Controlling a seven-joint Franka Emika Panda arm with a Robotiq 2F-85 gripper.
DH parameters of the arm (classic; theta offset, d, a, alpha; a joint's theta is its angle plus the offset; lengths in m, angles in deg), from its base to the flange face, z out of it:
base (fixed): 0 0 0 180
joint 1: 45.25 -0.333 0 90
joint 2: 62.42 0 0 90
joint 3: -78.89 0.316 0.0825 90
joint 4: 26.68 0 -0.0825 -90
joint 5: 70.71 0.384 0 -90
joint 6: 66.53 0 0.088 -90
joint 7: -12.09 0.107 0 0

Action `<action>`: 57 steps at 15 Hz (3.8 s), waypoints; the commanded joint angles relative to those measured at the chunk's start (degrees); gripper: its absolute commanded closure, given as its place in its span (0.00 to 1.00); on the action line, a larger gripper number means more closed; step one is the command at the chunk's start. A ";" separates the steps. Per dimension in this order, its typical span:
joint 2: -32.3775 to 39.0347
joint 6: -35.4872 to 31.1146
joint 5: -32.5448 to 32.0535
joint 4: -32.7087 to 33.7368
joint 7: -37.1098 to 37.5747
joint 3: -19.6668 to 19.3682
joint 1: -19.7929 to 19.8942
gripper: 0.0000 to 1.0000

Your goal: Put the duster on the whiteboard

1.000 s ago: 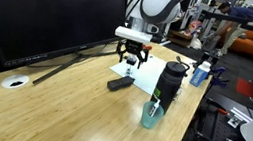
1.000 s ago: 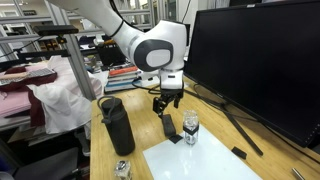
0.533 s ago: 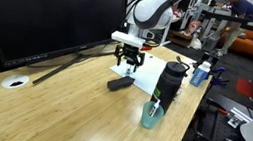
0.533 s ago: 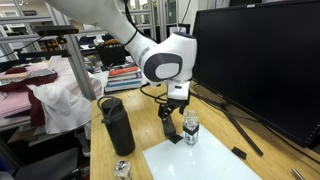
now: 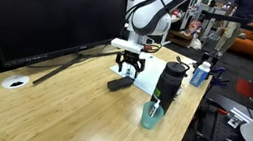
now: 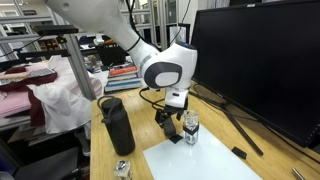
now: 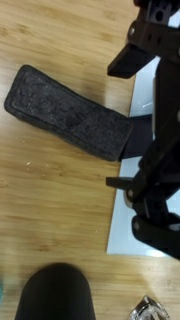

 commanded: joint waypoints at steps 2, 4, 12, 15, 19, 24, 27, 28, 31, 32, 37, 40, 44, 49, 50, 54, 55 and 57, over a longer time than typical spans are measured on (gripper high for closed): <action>1.41 3.49 3.00 1.27 0.34 -0.16 -0.15 0.00; 1.98 4.33 3.39 1.40 0.70 -0.31 -0.25 0.00; 2.71 8.82 4.86 2.23 0.61 -0.14 0.00 0.00; 2.89 9.32 4.65 2.40 0.87 -0.35 -0.20 0.00; 1.72 2.26 1.21 1.37 1.78 -2.05 -2.28 0.00; 1.64 -2.80 -1.57 2.63 2.76 -2.64 -4.16 0.00; 1.23 -0.41 -1.14 2.93 5.90 -2.33 -5.12 0.00; 0.84 -0.08 -1.78 2.61 8.05 -2.83 -5.98 0.00; -0.12 2.55 -1.04 1.76 11.54 -1.90 -6.47 0.00; 0.01 3.34 -0.84 1.87 12.58 -1.69 -6.55 0.00; 2.13 2.52 1.63 2.62 16.11 -1.05 -5.83 0.00; 3.43 1.69 1.05 2.95 17.35 -1.60 -5.86 0.00; 4.43 2.13 1.08 3.47 18.12 -1.67 -5.41 0.00; 4.97 1.67 1.10 3.75 17.75 -1.59 -5.01 0.00; 5.00 1.68 1.07 3.78 17.72 -1.60 -4.98 0.00; 5.17 1.17 0.85 3.75 17.73 -1.73 -5.05 0.31; 5.23 1.04 0.83 3.73 17.76 -1.77 -5.05 0.39; 5.33 0.90 0.80 3.74 17.79 -1.81 -5.05 0.53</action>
